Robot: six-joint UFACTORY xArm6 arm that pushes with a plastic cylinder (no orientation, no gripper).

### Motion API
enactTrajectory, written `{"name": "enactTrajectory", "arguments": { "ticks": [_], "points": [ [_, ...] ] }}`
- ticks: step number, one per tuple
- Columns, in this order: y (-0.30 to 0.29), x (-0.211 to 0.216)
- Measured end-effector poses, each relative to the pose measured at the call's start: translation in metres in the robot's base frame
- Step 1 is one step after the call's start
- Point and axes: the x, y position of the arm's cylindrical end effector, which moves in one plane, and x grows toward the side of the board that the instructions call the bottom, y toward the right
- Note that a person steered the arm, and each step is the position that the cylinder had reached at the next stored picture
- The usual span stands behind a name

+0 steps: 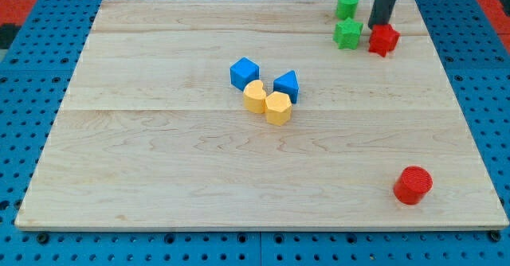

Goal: Move green blocks near to the red star

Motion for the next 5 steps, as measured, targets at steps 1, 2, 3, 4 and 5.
{"name": "enactTrajectory", "arguments": {
  "ticks": [1,2,3,4,5],
  "points": [
    [0.0,0.035],
    [0.0,0.074],
    [0.004,0.046],
    [0.012,0.002],
    [0.001,-0.015]
  ]
}}
